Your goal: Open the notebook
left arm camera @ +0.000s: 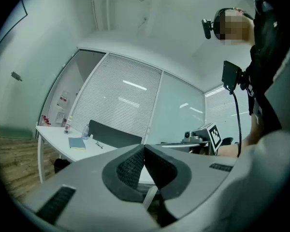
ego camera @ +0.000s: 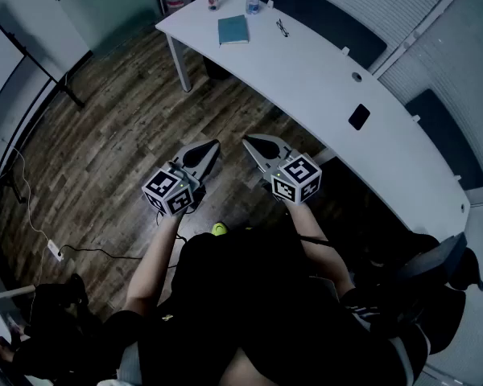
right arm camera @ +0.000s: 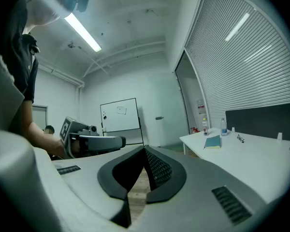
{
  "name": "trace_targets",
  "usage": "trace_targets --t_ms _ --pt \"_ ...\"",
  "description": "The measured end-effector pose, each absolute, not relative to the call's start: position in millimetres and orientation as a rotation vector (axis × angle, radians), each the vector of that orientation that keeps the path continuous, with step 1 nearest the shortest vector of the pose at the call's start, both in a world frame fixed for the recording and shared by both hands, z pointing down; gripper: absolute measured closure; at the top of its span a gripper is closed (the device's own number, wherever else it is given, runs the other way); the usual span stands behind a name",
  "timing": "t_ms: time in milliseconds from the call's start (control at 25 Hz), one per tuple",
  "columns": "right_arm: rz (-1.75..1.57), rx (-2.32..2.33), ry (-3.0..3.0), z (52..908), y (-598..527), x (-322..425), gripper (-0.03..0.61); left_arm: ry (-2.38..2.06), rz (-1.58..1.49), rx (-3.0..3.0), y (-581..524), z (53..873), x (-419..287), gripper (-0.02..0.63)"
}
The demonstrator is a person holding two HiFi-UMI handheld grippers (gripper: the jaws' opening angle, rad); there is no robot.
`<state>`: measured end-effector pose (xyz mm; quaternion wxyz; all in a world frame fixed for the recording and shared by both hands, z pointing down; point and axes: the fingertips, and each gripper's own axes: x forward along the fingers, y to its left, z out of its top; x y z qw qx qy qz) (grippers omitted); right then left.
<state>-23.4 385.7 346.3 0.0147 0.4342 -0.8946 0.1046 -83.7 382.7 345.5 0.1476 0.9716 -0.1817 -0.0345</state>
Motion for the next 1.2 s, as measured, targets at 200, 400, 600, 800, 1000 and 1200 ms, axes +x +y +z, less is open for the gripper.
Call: trace_targets --t_ms 200,400,600,800,1000,1200 --pt "0.343 1.342 -2.783 348 386 -25 0.564 -0.516 -0.111 2.789 384 344 -83 0.609" --pt "0.4 1.369 -2.796 349 384 -22 0.563 -0.501 -0.113 2.786 385 346 -82 0.609" --pt "0.405 1.367 -2.776 351 385 -27 0.563 -0.493 -0.119 2.782 387 346 -86 0.609" --pt "0.412 1.367 -2.767 355 386 -34 0.563 -0.489 -0.124 2.781 387 348 -93 0.609" --pt "0.423 1.372 -2.753 358 386 -42 0.563 -0.481 -0.137 2.775 387 348 -100 0.609" --pt "0.42 1.388 -2.734 361 385 -54 0.563 -0.465 -0.147 2.77 386 349 -112 0.609"
